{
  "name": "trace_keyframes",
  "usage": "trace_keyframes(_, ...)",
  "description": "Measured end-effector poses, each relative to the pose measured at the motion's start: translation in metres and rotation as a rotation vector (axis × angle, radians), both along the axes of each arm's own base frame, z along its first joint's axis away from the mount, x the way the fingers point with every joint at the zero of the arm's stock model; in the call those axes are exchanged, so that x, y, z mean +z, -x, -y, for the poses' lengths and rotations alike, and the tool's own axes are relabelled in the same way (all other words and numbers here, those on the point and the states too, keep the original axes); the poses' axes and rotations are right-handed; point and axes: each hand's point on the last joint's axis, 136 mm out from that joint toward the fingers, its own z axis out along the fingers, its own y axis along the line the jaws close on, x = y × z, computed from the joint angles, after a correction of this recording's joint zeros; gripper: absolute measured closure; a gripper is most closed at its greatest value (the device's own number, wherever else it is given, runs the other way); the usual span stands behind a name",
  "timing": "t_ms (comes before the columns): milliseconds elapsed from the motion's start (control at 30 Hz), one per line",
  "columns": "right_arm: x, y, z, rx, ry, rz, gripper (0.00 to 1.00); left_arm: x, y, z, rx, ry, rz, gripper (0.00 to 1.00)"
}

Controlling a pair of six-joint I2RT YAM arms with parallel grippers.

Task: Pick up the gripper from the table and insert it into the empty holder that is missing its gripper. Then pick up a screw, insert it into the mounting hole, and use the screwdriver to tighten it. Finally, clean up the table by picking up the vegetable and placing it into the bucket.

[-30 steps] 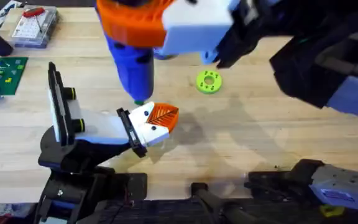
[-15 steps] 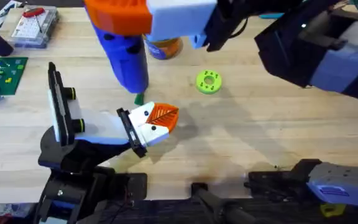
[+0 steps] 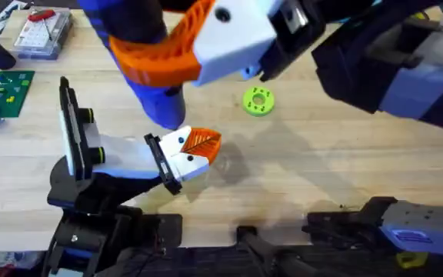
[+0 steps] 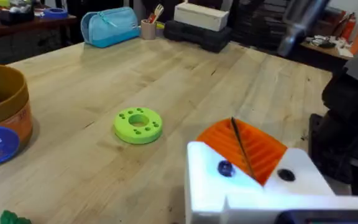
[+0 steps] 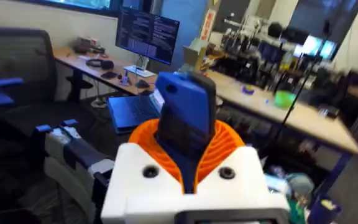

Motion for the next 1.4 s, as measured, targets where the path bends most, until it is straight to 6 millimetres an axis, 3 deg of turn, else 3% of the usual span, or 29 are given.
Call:
trace_keyframes(267, -0.031, 0.001, 0.002, -0.014, -0.001, -0.031, 0.950, 0.000, 0.000, 0.000, 0.000, 0.000, 0.000, 0.989)
trace_keyframes(533, -0.037, -0.001, 0.000, -0.013, 0.008, -0.043, 0.950, 0.000, 0.000, 0.000, 0.000, 0.000, 0.000, 0.989)
trace_keyframes(767, -0.056, -0.013, -0.010, -0.012, 0.046, -0.090, 0.951, 0.000, 0.000, 0.000, 0.000, 0.000, 0.000, 0.989)
trace_keyframes(1400, -0.059, -0.015, -0.010, -0.035, 0.033, -0.113, 0.951, 0.000, 0.000, 0.000, 0.000, 0.000, 0.000, 0.989)
